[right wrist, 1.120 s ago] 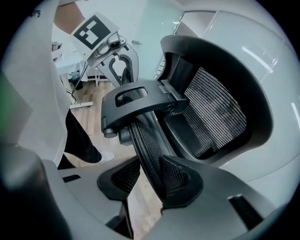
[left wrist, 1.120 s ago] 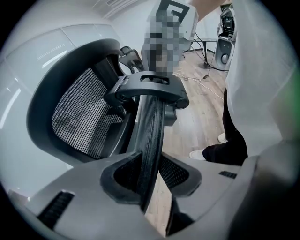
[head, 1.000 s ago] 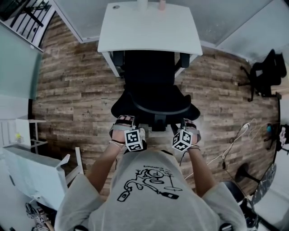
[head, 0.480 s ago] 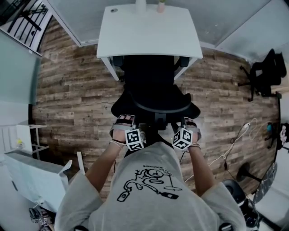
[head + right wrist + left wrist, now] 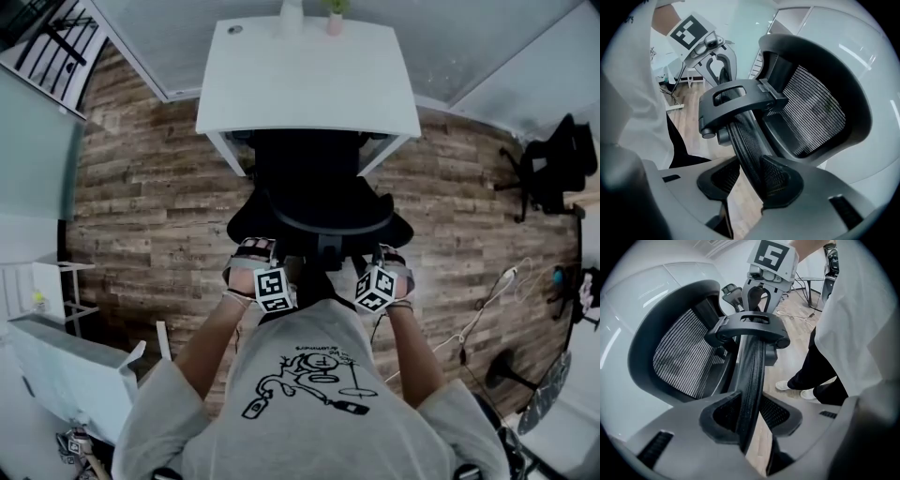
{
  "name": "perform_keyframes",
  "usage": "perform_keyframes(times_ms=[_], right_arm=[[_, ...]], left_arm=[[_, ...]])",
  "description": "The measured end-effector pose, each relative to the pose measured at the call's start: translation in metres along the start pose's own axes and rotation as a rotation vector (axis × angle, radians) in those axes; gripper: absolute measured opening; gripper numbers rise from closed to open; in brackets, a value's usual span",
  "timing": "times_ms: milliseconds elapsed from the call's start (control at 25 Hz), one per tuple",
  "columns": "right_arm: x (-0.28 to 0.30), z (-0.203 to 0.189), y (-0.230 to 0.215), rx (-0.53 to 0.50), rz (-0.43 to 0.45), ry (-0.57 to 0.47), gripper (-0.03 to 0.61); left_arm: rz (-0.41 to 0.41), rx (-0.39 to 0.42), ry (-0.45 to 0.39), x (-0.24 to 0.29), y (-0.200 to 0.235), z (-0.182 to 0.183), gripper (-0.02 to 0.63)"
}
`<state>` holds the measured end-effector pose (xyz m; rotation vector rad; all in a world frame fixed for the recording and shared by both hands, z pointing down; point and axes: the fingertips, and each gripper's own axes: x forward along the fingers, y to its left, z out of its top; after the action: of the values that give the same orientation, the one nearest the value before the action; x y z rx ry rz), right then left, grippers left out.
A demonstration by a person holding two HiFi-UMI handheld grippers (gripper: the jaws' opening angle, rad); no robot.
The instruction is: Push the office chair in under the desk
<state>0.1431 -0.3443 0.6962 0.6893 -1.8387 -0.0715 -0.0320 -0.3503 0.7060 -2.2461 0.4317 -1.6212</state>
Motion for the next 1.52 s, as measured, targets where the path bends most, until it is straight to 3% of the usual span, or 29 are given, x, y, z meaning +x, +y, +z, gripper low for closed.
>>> perform_keyframes(times_ms=[1520], right_arm=[[0.084,0.065,-0.142,0.033,0.023,0.002,0.17]], left_arm=[[-0.029,-0.063,0.064,0.062,0.152,-0.03,0.141]])
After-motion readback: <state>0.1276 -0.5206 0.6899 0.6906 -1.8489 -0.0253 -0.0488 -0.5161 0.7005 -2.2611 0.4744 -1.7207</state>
